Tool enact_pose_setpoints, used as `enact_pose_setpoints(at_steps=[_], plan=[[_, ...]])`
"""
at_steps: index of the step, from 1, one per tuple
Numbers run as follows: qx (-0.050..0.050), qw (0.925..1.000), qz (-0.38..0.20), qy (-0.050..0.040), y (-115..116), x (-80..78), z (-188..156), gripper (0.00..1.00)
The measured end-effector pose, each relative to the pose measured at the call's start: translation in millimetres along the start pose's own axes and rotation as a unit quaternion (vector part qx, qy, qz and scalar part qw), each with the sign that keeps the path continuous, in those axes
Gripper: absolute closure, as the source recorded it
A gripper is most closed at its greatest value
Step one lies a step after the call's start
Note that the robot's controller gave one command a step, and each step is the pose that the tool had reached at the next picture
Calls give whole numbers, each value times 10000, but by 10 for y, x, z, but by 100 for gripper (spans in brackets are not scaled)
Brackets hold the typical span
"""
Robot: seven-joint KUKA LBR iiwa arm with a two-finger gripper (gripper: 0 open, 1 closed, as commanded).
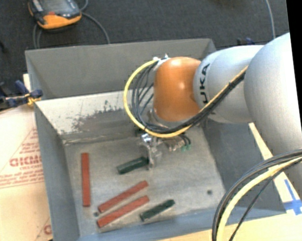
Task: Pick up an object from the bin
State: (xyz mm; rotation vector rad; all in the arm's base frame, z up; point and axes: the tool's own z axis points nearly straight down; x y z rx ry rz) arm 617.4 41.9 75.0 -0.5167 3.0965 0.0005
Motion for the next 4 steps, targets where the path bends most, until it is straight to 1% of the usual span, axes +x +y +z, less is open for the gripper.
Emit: enact_pose_setpoints(at_steps=[1, 3, 4], plan=[[0, 10000, 0, 20, -1, 11, -150, 100], [8, 10000, 4, -4, -8, -4, -496, 100], [4, 10000, 7, 6, -9, 0, -658, 100]])
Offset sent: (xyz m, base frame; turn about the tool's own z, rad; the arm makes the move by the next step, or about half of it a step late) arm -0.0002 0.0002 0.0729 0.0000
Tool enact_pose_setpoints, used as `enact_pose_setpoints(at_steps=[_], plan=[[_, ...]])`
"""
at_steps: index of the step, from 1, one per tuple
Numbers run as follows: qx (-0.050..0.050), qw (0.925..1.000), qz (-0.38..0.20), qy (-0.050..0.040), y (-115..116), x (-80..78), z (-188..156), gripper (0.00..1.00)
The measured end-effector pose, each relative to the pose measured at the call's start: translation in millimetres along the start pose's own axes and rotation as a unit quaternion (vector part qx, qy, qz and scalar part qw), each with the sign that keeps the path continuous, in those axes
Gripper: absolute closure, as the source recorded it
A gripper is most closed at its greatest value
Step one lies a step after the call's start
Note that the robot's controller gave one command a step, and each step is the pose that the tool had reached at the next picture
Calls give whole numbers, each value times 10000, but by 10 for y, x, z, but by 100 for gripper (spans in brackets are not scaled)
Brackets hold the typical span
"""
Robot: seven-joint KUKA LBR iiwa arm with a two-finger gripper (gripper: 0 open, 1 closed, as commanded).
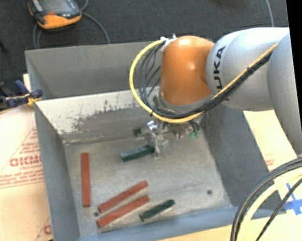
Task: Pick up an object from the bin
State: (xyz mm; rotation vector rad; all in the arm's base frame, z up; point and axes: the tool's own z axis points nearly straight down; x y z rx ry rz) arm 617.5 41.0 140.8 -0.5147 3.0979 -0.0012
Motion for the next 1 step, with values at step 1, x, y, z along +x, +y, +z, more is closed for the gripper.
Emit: enact_pose_setpoints(at_steps=[1], plan=[[7, 10000, 4, -22, -6, -11, -155, 100]])
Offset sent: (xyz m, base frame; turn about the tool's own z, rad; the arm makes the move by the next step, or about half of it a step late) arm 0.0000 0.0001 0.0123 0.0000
